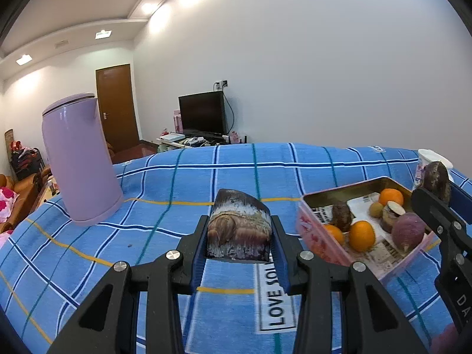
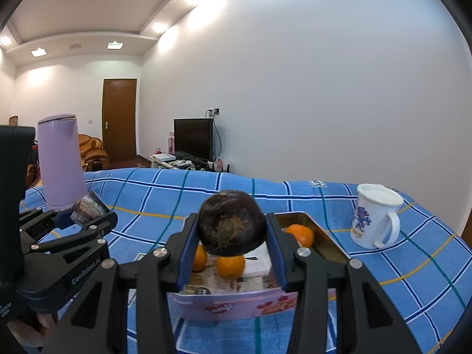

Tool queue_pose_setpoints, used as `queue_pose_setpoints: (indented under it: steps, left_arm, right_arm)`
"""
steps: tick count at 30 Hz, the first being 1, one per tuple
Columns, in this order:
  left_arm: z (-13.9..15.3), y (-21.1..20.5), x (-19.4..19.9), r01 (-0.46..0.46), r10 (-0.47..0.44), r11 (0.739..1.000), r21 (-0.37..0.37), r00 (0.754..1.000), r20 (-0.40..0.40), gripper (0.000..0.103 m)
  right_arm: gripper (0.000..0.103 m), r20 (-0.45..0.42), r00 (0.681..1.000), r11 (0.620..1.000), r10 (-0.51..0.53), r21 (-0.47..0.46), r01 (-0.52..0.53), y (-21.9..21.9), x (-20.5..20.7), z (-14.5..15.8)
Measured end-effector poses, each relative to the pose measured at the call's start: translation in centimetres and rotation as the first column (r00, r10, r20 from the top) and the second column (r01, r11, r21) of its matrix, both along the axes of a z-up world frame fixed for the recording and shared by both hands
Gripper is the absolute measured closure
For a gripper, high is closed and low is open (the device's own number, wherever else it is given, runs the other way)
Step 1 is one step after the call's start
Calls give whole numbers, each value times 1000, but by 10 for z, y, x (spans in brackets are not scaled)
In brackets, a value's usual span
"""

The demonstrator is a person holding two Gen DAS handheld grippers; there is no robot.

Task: Organize fruits
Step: 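Carry the taro piece and the dark fruit in both grippers toward the pink tin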

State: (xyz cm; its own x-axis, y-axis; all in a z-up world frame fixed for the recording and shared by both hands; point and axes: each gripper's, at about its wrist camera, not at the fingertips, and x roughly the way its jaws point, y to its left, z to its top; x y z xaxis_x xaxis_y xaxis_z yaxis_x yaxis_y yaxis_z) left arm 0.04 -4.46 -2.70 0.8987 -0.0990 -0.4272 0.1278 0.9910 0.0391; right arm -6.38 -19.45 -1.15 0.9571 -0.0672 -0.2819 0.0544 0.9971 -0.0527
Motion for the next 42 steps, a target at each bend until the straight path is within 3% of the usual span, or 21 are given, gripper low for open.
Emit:
queue_pose_setpoints:
  steps: [28,42]
  left_arm:
    - [6,-72,-21,161,-161,987,-25,987,-1,62]
    - [18,-125,-6,271,-274,959,-85,961,-31,62]
  right_arm:
    - [56,5,989,988,-147,43,147,-75,-19,3]
    - [56,-66,975,973,-213,80,218,-123,-18,8]
